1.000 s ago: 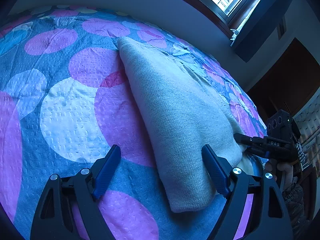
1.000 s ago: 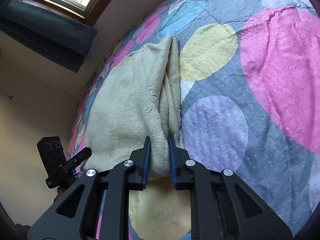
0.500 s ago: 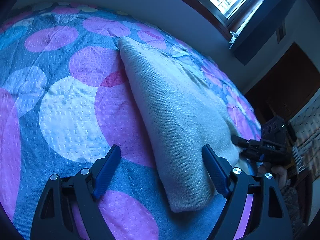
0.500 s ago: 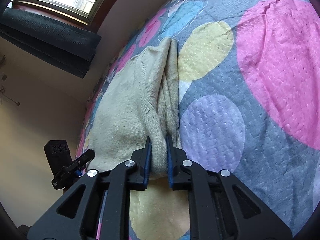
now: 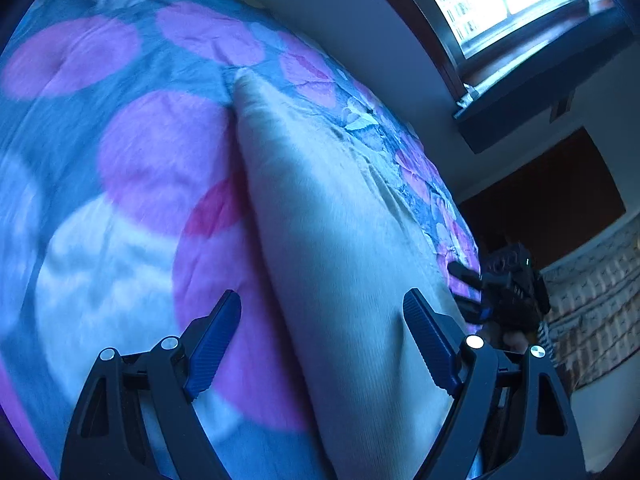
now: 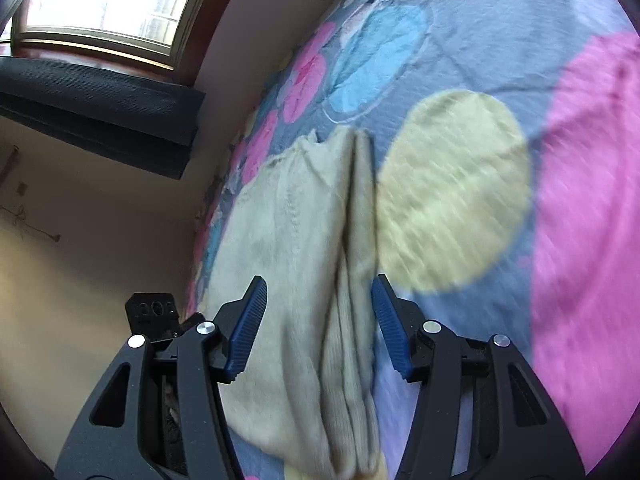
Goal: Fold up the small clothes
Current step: 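Grasp the folded sweater end with the left gripper while the right gripper pinches it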
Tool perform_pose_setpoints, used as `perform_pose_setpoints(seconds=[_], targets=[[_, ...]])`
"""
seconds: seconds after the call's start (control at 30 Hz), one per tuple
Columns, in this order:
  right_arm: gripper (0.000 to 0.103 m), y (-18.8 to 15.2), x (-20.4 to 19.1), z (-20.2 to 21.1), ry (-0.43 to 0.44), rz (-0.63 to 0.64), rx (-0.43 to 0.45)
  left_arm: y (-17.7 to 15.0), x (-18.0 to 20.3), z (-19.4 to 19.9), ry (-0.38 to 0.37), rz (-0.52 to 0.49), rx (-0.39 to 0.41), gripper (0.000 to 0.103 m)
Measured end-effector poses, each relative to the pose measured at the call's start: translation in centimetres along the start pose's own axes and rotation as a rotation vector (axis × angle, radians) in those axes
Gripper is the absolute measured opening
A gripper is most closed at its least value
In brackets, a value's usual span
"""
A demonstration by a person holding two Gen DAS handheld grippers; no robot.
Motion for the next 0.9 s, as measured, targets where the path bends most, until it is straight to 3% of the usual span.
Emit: perform_pose_setpoints(seconds=[0.27,0.33,0.4,0.43,0.47,0.6,0.7,0.8,0.9], targets=[[0.054,3.7,-1.1,-5.4,0.124,0.053,-0.1,3.3,0.5,-3.2,-0.011,-0.047,0.006,0.08],[0.051,3.8,-1.6,-6.3,0.128,0.106,-0.119,3.4,0.5,-3.8,0.025,-0.072,0.009,0.066],[0.037,3.7,-1.9,-7.0,0.122,0.13,-0.129,3.5,0.5,-4.2,0.043,-0.079,0.023,0.05],[0.023,3.5,-1.7,-7.5,0.111,0.124,-0.146,3.6,0.2,-4.2,0.038,-0.06,0.032,0.045],[0.023,3.3,-1.7,-7.8,0.096,0.127,-0.15,4.0,0.0,-4.3,0.04,-0.043,0.036,0.039],[0.021,3.1,-3.7,-7.4,0.015,0.231,-0.083,4.3,0.2,-2.7,0.06,-0.059,0.091,0.025],[0.02,3.0,-5.6,-7.1,-0.024,0.318,-0.034,4.8,2.0,-1.0,0.113,-0.17,0.158,0.023],[0.02,3.6,-8.0,-7.6,-0.058,0.4,0.015,6.0,2.5,0.1,0.124,-0.184,0.196,0.022],[0.02,4.4,-9.3,-8.6,-0.027,0.406,0.033,7.8,1.8,1.1,0.158,-0.197,0.222,0.022]])
Point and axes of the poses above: each gripper's, at about its wrist camera, not at the fingertips, and z roughly against the way its jaws point, x to its right, y to its top, the point moved 7 cm from there along -z, roughly the way its jaws point, and after that the axes turned 5 degrees about z, right-handed, at the moved point
